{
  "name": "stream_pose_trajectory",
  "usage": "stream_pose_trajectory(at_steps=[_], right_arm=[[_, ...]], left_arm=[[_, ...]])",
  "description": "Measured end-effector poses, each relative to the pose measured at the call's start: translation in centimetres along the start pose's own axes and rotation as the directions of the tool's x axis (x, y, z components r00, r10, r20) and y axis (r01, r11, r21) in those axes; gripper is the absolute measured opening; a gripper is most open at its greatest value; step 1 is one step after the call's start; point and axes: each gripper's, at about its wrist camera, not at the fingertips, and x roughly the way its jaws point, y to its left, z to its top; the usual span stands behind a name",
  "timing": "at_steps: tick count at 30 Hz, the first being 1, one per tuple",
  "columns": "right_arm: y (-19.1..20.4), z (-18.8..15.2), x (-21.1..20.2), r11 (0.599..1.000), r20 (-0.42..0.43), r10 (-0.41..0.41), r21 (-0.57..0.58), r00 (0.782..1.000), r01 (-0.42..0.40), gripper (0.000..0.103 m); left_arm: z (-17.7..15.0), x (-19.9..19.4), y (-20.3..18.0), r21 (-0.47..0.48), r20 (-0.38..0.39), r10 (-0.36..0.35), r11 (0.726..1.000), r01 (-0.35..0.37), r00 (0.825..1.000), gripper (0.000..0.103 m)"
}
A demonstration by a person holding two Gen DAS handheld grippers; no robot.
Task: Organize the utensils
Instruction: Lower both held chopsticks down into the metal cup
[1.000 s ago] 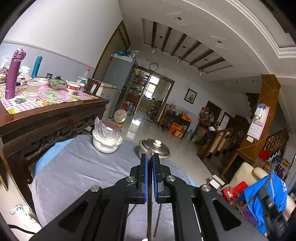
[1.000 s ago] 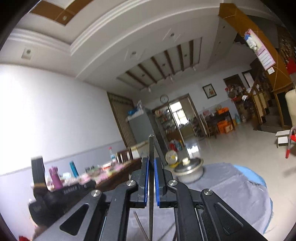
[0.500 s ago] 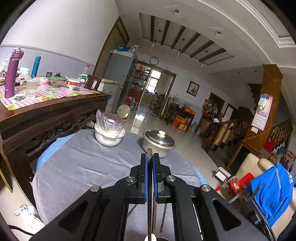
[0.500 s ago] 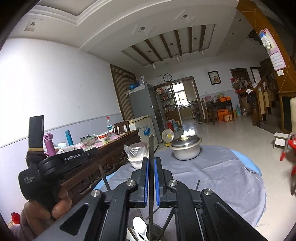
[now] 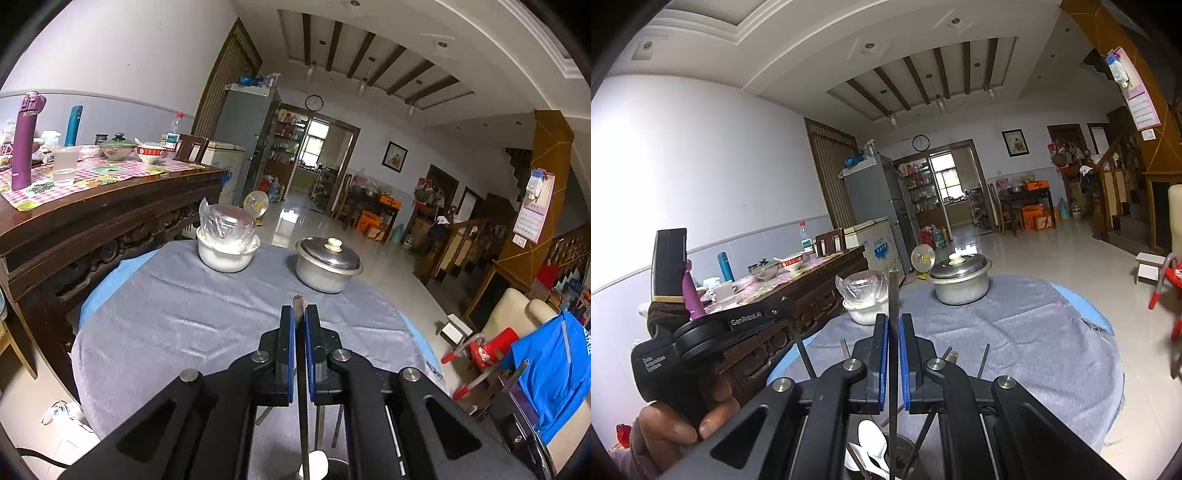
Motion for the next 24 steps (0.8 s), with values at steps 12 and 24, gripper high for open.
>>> stream_pose_trajectory(at_steps=[12,24], right_arm=[[0.1,-0.8,1.1,1.0,-0.042,-0.003,-0.004,0.999,0.002,0.007],[0.0,-0.6,1.3,1.0,-0.052,0.003,-0.004,0.999,-0.003,0.007]], left_arm=[[-0.5,0.7,0.0,0.007,-0.038,0.003,1.0,-0.002,0.999,0.006],[-0.9,1.0,0.0,0.013,-0.057,0.009,1.0,-0.008,0.998,0.006]])
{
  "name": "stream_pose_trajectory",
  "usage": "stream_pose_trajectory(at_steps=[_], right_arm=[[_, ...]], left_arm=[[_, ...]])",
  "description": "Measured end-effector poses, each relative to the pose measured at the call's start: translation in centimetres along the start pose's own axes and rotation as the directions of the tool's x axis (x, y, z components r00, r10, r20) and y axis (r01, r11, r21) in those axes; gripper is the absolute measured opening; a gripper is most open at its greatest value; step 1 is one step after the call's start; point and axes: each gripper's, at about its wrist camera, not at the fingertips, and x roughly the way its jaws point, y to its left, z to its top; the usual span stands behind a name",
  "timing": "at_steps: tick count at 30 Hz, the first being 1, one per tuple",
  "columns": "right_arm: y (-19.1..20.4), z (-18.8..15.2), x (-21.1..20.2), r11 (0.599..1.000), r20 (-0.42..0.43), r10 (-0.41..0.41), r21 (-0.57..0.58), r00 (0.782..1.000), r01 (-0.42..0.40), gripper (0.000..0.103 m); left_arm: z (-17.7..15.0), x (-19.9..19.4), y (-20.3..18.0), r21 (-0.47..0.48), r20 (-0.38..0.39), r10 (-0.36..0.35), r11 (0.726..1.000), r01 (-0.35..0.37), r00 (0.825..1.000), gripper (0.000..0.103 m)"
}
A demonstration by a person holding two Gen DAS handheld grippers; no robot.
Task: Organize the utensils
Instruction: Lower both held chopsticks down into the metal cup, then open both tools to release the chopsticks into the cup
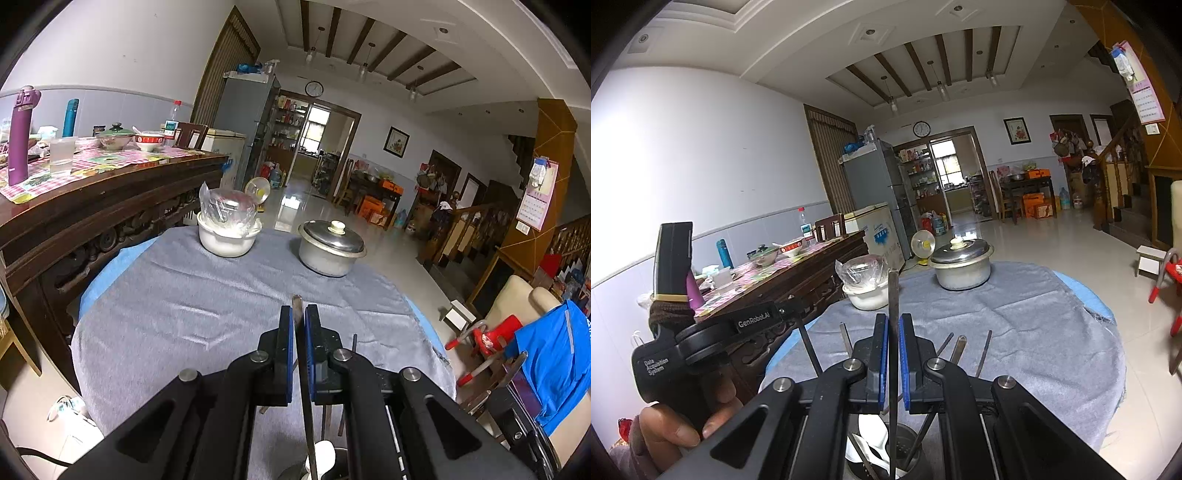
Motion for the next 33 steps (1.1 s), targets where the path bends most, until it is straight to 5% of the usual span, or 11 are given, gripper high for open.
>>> stream_pose_trajectory(at_steps=[11,17,33], right_arm=[[-0.3,-0.5,1.0,1.0,-0.051,0.003,0.015,0.999,-0.002,0.009],[-0.9,-0.5,1.3,0.999,-0.066,0.009,0.049,0.998,-0.006,0.01],[-0.8,-0.5,0.7,0.998,-0.054,0.016,0.059,0.998,-0.013,0.01]], left_arm=[[-0.4,0.5,-0.1,0.001,-0.026,-0.001,1.0,0.001,1.0,0.007],[-0.4,0.4,0.0,-0.001,-0.02,0.0,1.0,0.0,1.0,0.023],[-0.1,-0.3,0.8,-0.018,-0.001,-0.017,1.0,0.017,1.0,0.025]])
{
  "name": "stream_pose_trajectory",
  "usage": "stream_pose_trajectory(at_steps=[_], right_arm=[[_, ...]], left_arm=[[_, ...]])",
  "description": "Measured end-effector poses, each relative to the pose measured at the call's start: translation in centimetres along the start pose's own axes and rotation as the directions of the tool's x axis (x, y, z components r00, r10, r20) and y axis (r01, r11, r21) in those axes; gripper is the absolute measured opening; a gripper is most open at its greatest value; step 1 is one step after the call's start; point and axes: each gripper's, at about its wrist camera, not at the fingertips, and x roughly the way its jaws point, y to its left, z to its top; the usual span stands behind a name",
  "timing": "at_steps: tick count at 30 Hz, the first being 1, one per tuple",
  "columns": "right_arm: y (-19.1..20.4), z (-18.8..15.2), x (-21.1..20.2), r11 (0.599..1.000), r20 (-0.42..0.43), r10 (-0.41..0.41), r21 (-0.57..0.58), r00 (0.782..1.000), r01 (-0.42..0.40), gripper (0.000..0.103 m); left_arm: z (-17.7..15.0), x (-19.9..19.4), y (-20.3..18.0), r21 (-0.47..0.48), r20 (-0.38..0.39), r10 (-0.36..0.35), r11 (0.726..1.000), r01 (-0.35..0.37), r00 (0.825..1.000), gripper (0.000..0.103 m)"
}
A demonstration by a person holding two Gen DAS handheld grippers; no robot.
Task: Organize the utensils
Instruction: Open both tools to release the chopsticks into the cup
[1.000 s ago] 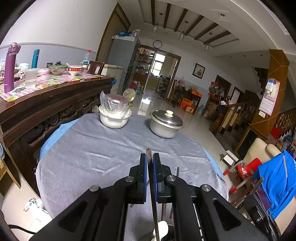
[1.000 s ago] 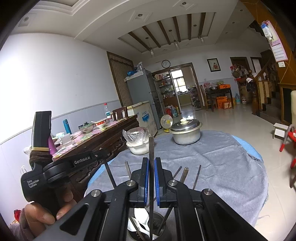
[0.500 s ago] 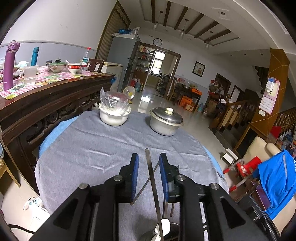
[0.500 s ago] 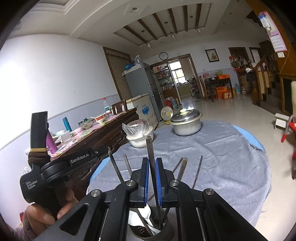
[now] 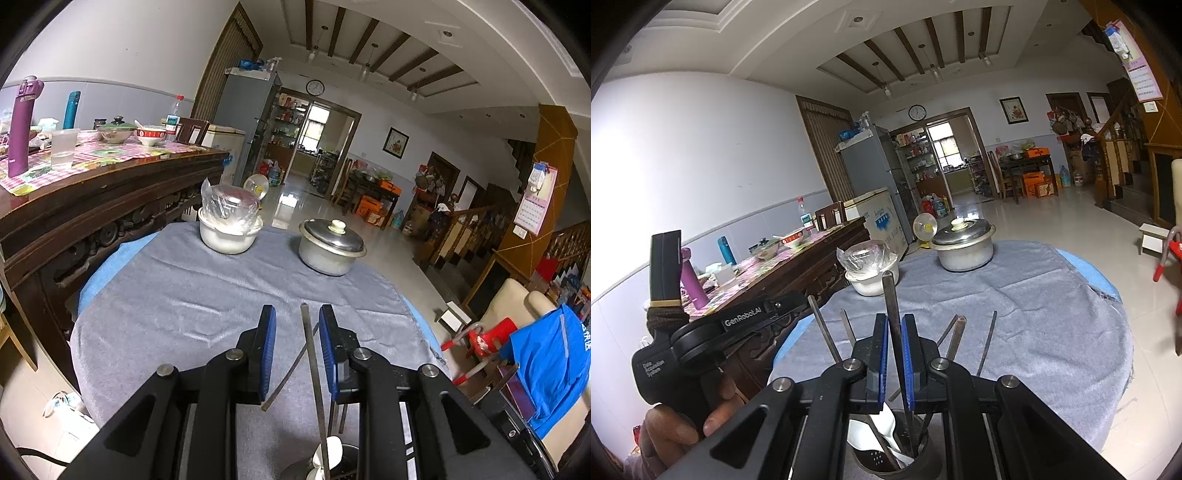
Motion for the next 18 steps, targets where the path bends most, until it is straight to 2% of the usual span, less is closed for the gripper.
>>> stream_pose_trajectory(at_steps=[5,10,18], right_arm=[[-0.7,0.4,-1.1,1.0,0.038,-0.007,0.015,0.999,0.007,0.01],[-2.2,1.1,-2.4,0.998,0.083,-0.011,0.062,0.997,0.006,0.01],[-4.3,1.8,-3.9,0.992,0.112,-0.076,0.109,0.991,0.064,0.01]], left_arm=[[0.4,-1.3,0.8,-0.005,0.058,0.024,1.0,-0.024,0.998,0.043],[0.8,-1.9,2.0,-0.008,0.089,0.078,0.997,-0.077,0.993,0.047],[0.2,-1.4,3.7,-0.031,0.052,0.122,0.992,-0.121,0.991,0.048]])
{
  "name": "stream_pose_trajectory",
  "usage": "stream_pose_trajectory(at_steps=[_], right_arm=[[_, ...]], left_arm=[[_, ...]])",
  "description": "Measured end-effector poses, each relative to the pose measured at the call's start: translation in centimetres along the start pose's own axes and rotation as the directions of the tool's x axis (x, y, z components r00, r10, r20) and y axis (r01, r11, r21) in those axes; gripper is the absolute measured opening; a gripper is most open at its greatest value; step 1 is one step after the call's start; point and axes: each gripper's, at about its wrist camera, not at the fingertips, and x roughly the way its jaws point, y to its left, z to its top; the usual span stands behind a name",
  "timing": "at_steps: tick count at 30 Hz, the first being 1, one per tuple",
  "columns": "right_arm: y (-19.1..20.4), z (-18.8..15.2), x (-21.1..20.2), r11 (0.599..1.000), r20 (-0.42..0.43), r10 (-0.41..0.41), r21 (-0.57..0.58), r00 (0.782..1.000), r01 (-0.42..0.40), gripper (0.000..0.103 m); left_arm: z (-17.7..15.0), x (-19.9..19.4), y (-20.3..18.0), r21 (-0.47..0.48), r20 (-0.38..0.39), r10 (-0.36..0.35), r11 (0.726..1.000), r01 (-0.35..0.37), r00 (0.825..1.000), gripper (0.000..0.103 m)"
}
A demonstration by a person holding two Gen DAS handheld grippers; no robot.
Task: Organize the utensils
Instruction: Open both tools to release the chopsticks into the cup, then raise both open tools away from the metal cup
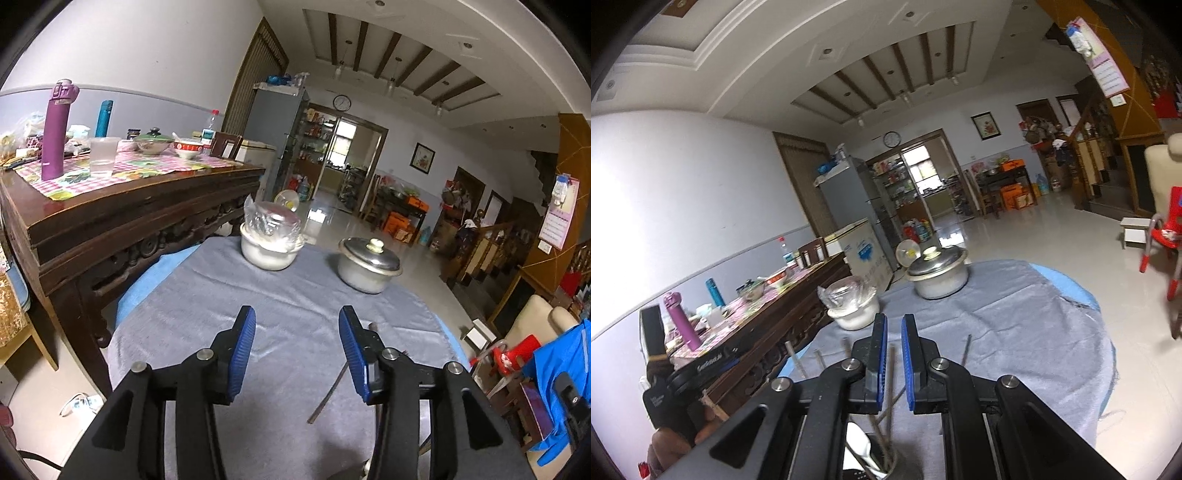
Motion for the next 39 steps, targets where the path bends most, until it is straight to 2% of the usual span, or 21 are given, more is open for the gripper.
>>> stream_pose_trajectory(at_steps=[9,11,18,23,32,39], right_arm=[[-2.4,-0.3,0.8,0.995,-0.059,-0.07,0.063,0.996,0.074,0.01],[-3.2,-0.6,1.2,0.992,-0.08,-0.087,0.08,0.993,0.094,0.01],[-5.8,-2.0,3.0,0.977,-0.18,-0.13,0.146,0.975,0.157,0.01],[-6.4,-3.1,3.8,0.973,-0.229,-0.141,0.148,0.963,0.178,0.01],[-6.8,-4.4,5.7,0.963,-0.307,-0.153,0.166,0.939,0.211,0.01],[-6.3,-5.2,7.2,0.961,-0.351,-0.161,0.157,0.922,0.227,0.01]], left_arm=[[-1.8,1.5,1.4,0.032,-0.069,0.051,0.998,-0.049,0.996,0.055],[-2.6,2.2,2.0,0.043,-0.098,0.085,0.996,-0.081,0.992,0.055],[-4.9,3.8,2.8,0.07,-0.204,0.132,0.99,-0.12,0.97,0.055],[-5.5,4.2,2.2,0.132,-0.219,0.173,0.98,-0.147,0.96,0.056],[-5.8,4.9,3.5,0.158,-0.236,0.236,0.967,-0.202,0.943,0.056],[-6.2,5.7,4.2,0.169,-0.257,0.248,0.963,-0.209,0.934,0.056]])
